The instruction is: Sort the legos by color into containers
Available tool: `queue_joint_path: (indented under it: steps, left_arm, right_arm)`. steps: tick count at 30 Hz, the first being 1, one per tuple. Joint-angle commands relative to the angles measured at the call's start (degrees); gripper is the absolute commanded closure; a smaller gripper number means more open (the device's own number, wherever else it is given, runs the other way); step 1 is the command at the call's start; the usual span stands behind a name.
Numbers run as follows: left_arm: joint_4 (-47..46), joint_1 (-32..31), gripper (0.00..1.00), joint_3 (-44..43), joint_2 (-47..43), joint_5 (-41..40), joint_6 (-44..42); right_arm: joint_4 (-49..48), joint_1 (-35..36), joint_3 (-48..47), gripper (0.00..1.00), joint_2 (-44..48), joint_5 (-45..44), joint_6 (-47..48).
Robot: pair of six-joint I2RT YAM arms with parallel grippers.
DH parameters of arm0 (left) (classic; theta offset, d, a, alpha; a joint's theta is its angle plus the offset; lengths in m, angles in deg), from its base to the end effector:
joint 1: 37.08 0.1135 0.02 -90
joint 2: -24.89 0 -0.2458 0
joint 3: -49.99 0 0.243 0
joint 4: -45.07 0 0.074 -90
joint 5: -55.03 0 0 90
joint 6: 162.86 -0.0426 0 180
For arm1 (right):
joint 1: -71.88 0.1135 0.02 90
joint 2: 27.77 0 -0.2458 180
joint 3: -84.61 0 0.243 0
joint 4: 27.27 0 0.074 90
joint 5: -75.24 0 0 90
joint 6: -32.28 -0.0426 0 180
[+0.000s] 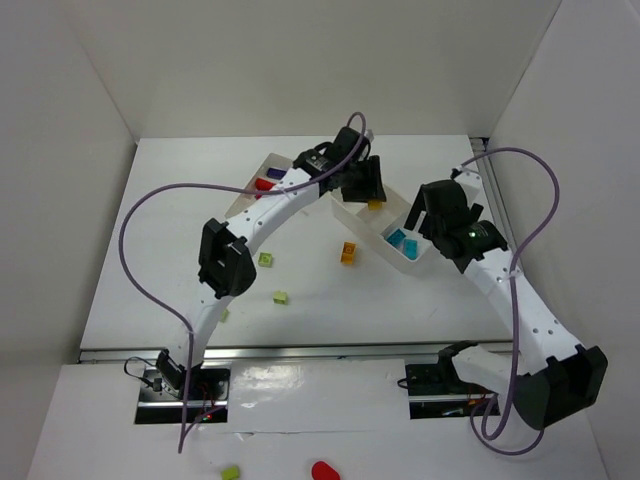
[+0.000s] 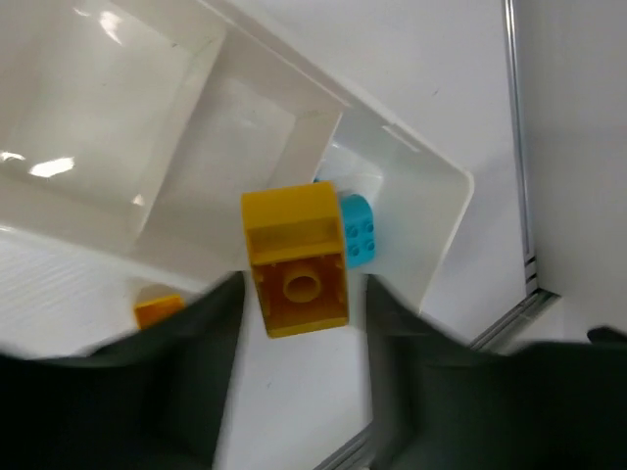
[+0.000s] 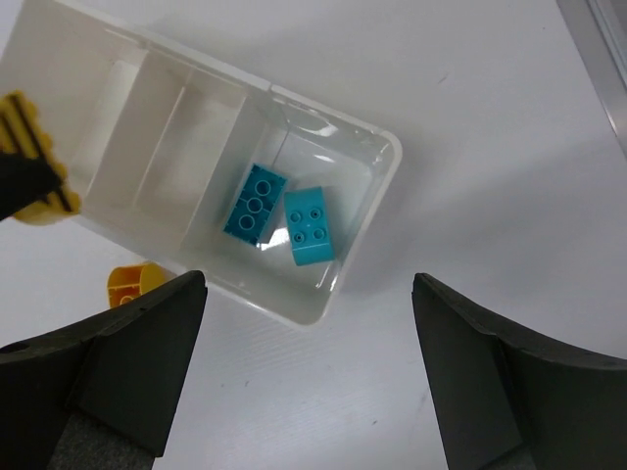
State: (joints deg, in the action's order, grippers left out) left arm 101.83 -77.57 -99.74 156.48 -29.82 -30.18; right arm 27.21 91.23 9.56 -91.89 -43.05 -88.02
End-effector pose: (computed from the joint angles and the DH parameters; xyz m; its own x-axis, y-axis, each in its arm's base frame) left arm 0.3816 -0.3308 0.3003 -0.8235 -0.1847 -0.5364 0.1928 0.7981 -0.5708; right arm 0.2257 0.0579 0.3039 -0.5450 0.2795 -0.7905 0.3559 0.9308 0.0837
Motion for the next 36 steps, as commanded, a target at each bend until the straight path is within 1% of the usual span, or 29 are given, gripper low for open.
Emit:
queue_joint_path:
  steps: [1,2,3,5,6,7,8,9,10,11,12,13,14,15,16,17,18,19,20,21,23,27,29,31,32,34,35,36]
  left_arm:
    - [-4.29,0.24,0.32,-3.42,4.72,6.18,-0.40]
    - [-5.01,0.24,0.04,-4.21,6.29,6.97,-0.40]
    - [-5.02,0.24,0.00,-5.27,6.83,7.59,-0.40]
    - [-5.02,0.24,0.00,-6.86,6.84,8.39,-0.40]
    - [-5.71,0.24,0.00,-6.34,4.84,7.43,-1.36]
    - [-5.72,0.24,0.00,-5.64,3.34,6.64,-1.37]
    - [-5.72,0.24,0.00,-2.93,1.50,5.85,-2.24]
    - [-5.72,1.80,0.00,-0.99,-0.61,4.19,-2.25]
    - [-5.72,2.60,0.00,3.90,-5.59,3.21,-3.03]
    - [-5.72,3.57,0.00,6.91,-8.43,2.25,-3.04]
    - [-5.72,5.66,0.00,9.99,-11.41,0.32,-3.04]
    - [-5.72,6.82,0.00,12.97,-14.23,-0.92,-3.56]
    - [-5.72,7.87,0.00,18.75,-20.17,-2.32,-3.56]
    - [-5.02,8.75,0.00,21.50,-23.02,-3.81,-4.09]
    - [-4.32,10.33,0.00,24.14,-25.83,-6.96,-4.79]
    - [-3.79,10.95,0.00,28.78,-28.38,-8.65,-4.79]
    - [-3.18,11.57,0.00,30.83,-32.84,-10.05,-5.32]
    - [-2.47,12.88,0.00,32.67,-34.72,-11.72,-5.32]
    - [-0.73,13.41,0.00,34.35,-36.39,-12.44,-5.32]
    - [0.25,14.03,0.00,37.49,-37.97,-13.14,-5.32]
    - [1.83,15.18,0.00,40.67,-42.28,-14.37,-5.32]
    - [3.07,16.94,0.00,51.03,-49.31,-15.77,-5.32]
    - [3.07,17.55,0.00,54.04,-51.42,-15.78,-5.32]
    - [3.77,18.08,0.00,57.82,-53.36,-15.78,-5.32]
    - [4.30,18.08,0.00,58.96,-53.37,-14.65,-5.32]
    - [4.30,18.08,0.00,61.94,-54.94,-12.98,-6.11]
    - [4.82,17.03,0.00,62.92,-54.95,-12.27,-6.11]
    - [4.83,16.50,0.00,63.88,-55.65,-10.96,-6.72]
  right_arm:
    - [2.71,-0.11,0.98,0.07,5.49,0.07,-1.60]
    - [2.71,-0.11,1.68,0.07,6.36,1.30,-1.60]
    - [2.71,-0.11,2.21,0.07,7.59,4.70,-0.90]
    - [0.61,0.42,3.87,0.07,8.39,8.85,-0.28]
    - [-0.10,0.94,4.50,0.07,8.39,12.09,-0.28]
    - [-1.06,1.73,5.28,0.07,8.39,13.51,-0.28]
    - [-3.68,2.78,6.68,0.07,8.39,14.57,-0.28]
    - [-4.93,5.58,7.22,0.07,7.61,15.10,-0.89]
    - [-6.16,7.26,7.23,0.07,5.60,15.11,-1.59]
    - [-8.43,9.10,7.23,0.07,4.19,14.59,-1.60]
    - [-9.41,12.60,7.23,0.07,2.61,14.06,-2.12]
    - [-10.21,14.46,7.23,0.07,-0.89,12.66,-2.13]
    - [-11.78,16.05,5.83,0.07,-2.84,12.13,-2.65]
    - [-12.49,18.41,5.21,0.06,-4.77,12.12,-2.65]
    - [-13.37,19.13,5.20,0.06,-8.62,11.60,-2.65]
    - [-14.33,19.14,4.42,0.06,-10.57,12.73,-2.65]
    - [-15.82,19.14,3.80,0.06,-12.68,13.26,-3.44]
    - [-15.84,19.14,3.28,0.06,-14.79,13.26,-4.23]
    - [-16.62,19.14,3.27,0.06,-18.64,13.79,-4.76]
    - [-17.76,19.14,2.49,0.06,-20.42,13.79,-5.81]
    - [-19.35,19.14,1.78,0.06,-24.62,13.79,-6.51]
    - [-23.21,19.14,-0.41,0.06,-30.44,13.18,-5.91]
    - [-24.01,19.14,-1.73,0.08,-33.60,13.18,-5.12]
    - [-24.01,19.14,-3.83,0.14,-35.80,12.57,-4.59]
    - [-24.01,19.14,-4.46,0.24,-36.77,11.78,-4.59]
    - [-24.01,19.14,-5.86,0.38,-38.19,11.16,-4.59]
    - [-23.40,19.14,-5.87,0.48,-38.80,11.16,-4.59]
    - [-23.40,19.14,-6.39,0.62,-38.80,10.37,-4.59]
